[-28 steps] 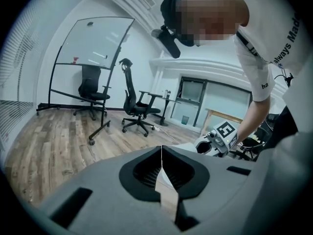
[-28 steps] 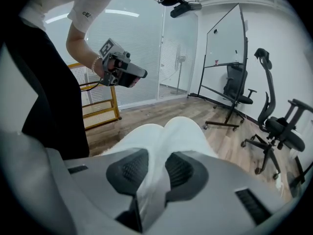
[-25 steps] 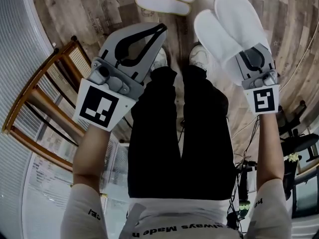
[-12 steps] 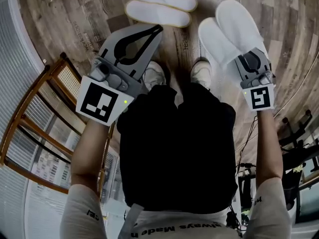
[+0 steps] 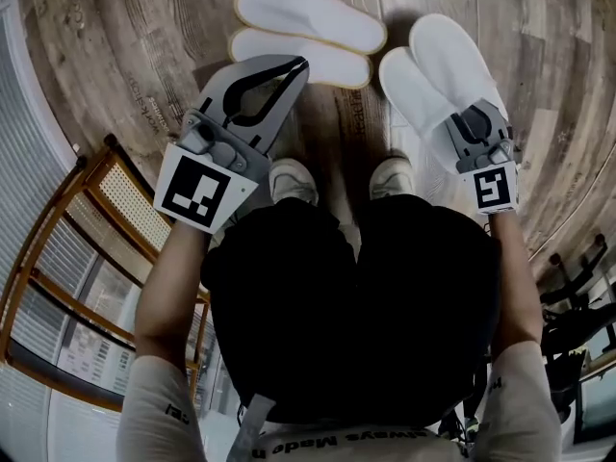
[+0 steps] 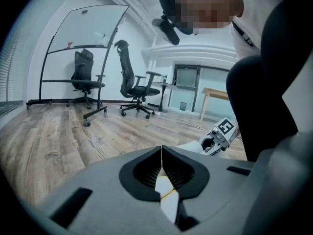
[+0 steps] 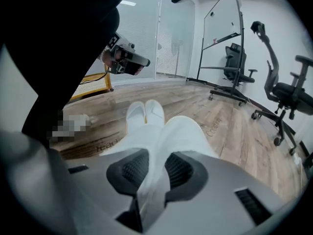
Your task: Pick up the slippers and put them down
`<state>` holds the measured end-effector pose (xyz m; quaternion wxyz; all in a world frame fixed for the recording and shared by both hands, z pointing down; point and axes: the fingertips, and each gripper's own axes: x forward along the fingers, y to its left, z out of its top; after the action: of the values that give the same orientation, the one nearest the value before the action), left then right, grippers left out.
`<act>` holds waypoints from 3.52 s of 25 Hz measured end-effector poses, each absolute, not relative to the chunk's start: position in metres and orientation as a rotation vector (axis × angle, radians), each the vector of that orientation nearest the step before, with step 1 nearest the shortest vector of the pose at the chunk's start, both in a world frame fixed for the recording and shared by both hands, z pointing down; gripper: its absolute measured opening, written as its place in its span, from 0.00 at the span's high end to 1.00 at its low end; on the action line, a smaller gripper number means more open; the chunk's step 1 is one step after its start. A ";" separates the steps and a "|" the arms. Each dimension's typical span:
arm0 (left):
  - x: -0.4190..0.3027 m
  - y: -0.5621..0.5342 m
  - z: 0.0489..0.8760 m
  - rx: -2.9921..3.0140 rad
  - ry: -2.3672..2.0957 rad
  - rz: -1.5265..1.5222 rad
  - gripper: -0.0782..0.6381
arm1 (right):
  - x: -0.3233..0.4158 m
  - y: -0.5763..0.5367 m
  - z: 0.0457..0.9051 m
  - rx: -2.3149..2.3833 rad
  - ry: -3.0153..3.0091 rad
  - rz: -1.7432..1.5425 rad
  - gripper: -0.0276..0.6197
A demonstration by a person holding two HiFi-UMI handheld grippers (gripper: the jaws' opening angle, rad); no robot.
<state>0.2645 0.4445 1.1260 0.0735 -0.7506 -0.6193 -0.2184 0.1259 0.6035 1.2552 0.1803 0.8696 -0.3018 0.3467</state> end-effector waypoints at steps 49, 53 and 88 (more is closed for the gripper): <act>0.237 0.408 0.934 -2.466 -1.713 -0.778 0.87 | 0.164 0.600 0.995 2.980 -0.517 1.001 0.79; 0.237 0.412 0.861 -2.513 -1.690 -0.758 0.87 | 0.177 0.589 0.909 3.023 -0.543 0.938 0.81; 0.234 0.359 0.300 -2.864 -1.447 -0.472 0.87 | 0.227 0.458 0.298 2.990 -0.814 0.445 0.86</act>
<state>0.2340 0.3585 0.3002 -0.0510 -0.8819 -0.4456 -0.1453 0.2272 0.4575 0.2978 0.0053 0.9551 -0.2599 0.1423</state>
